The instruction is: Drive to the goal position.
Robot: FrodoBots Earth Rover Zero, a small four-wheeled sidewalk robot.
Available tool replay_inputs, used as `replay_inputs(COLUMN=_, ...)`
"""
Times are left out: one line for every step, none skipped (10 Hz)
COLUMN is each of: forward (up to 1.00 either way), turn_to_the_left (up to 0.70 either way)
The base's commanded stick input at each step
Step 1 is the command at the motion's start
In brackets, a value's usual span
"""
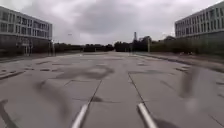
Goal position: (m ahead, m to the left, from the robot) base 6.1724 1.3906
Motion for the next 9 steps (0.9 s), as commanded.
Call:
replay_inputs(forward=1.00, turn_to_the_left=0.00)
replay_inputs(forward=1.00, turn_to_the_left=0.00)
replay_inputs(forward=1.00, turn_to_the_left=0.00)
replay_inputs(forward=1.00, turn_to_the_left=0.00)
replay_inputs(forward=1.00, turn_to_the_left=0.00)
replay_inputs(forward=1.00, turn_to_the_left=0.00)
replay_inputs(forward=1.00, turn_to_the_left=0.00)
replay_inputs(forward=1.00, turn_to_the_left=0.00)
replay_inputs(forward=1.00, turn_to_the_left=0.00)
